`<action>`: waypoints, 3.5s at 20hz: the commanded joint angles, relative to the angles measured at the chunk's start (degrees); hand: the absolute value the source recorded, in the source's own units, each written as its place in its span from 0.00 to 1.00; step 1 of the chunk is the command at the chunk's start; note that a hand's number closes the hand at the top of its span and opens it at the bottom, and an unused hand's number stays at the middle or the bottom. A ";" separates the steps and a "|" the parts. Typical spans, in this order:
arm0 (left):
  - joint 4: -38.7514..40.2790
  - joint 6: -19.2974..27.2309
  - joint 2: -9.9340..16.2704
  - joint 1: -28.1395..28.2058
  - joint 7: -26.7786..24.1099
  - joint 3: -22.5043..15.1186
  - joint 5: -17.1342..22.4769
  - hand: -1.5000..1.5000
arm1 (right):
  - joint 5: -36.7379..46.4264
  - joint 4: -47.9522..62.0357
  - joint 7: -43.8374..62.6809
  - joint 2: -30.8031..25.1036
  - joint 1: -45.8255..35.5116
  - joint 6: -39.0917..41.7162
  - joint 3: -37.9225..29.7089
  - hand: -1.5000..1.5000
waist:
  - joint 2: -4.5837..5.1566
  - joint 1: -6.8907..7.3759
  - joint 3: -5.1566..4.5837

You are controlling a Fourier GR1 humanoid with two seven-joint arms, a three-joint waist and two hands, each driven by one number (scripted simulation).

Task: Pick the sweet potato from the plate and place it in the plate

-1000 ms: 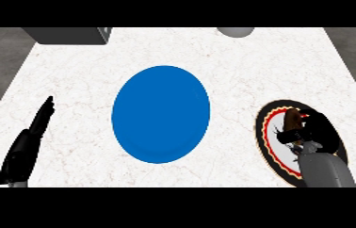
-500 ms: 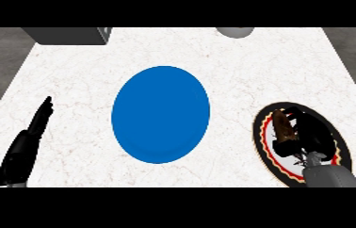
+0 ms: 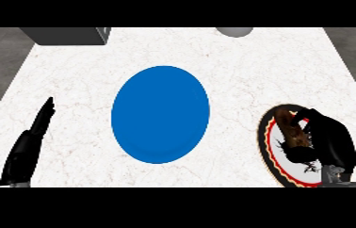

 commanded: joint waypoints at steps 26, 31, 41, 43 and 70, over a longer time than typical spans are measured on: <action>-1.00 -1.68 -2.13 -0.72 -0.02 0.85 -2.72 0.50 | 1.98 -11.22 21.12 18.14 -33.17 4.97 24.04 1.00 | 0.25 1.31 0.02; 0.60 -3.63 -1.28 -0.88 -0.94 1.59 -2.12 0.50 | -5.59 2.83 26.12 18.24 -43.79 0.98 24.44 1.00 | 0.36 1.92 0.01; 0.17 -2.09 -3.48 -2.36 0.22 1.25 -3.87 0.50 | -20.89 30.01 19.50 18.29 -51.64 -16.16 33.09 1.00 | 0.54 2.27 0.03; 1.63 -2.93 -3.82 -5.72 1.55 -0.05 -4.07 0.50 | -26.42 32.22 17.99 18.29 -50.06 -21.48 35.91 1.00 | 1.01 3.47 0.04; -0.34 -2.01 -4.80 -0.23 -0.01 2.80 -4.95 0.50 | -47.31 15.11 -6.04 9.60 -31.76 -51.28 23.52 0.00 | 0.22 -0.25 0.13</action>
